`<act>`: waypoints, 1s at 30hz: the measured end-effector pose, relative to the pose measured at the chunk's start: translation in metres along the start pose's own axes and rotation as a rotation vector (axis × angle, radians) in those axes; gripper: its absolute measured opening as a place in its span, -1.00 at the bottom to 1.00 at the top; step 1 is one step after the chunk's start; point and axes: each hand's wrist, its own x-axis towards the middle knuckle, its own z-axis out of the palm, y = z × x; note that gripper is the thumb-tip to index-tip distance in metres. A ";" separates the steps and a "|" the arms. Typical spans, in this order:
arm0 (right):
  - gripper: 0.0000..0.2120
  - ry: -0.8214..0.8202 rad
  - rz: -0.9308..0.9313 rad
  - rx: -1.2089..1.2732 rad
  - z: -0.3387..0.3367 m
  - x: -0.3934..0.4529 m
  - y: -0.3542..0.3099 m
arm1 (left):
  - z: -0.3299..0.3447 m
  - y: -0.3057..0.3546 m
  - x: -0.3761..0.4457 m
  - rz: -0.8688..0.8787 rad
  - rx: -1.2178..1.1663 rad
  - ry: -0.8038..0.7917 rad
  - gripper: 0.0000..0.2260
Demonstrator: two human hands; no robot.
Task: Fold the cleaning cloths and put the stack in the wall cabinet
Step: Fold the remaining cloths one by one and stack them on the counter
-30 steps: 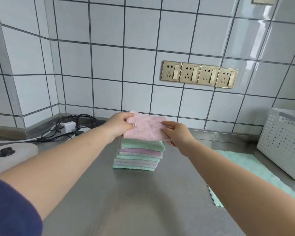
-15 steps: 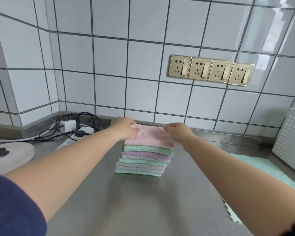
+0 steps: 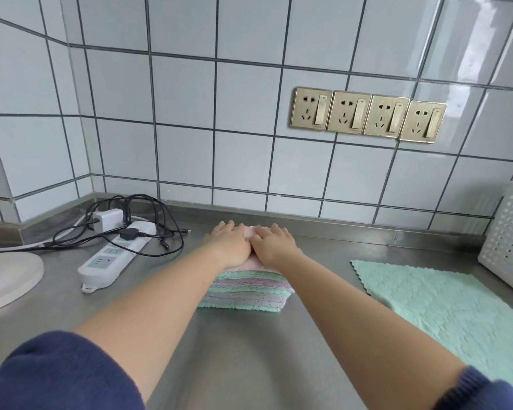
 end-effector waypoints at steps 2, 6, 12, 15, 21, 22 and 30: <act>-0.42 -0.002 0.026 0.018 -0.002 -0.004 0.002 | 0.000 0.002 0.000 -0.026 -0.034 0.017 -0.48; -0.47 -0.022 0.030 0.058 -0.004 -0.006 0.006 | 0.002 0.002 0.001 -0.067 -0.097 0.043 -0.38; -0.47 0.019 -0.052 0.189 -0.028 -0.027 0.011 | -0.007 0.004 -0.012 -0.084 0.018 0.136 -0.45; -0.41 0.132 -0.053 0.299 -0.046 -0.055 0.028 | -0.025 0.021 -0.032 -0.021 0.081 0.356 -0.59; -0.47 0.194 -0.015 0.092 -0.087 -0.112 0.100 | -0.022 0.098 -0.070 0.346 0.003 0.449 -0.67; -0.48 0.193 0.009 0.064 -0.094 -0.122 0.114 | -0.014 0.110 -0.077 0.408 -0.005 0.415 -0.69; -0.55 0.120 0.207 -0.075 -0.129 -0.216 0.214 | 0.066 0.198 -0.138 0.689 -0.036 -0.081 -0.73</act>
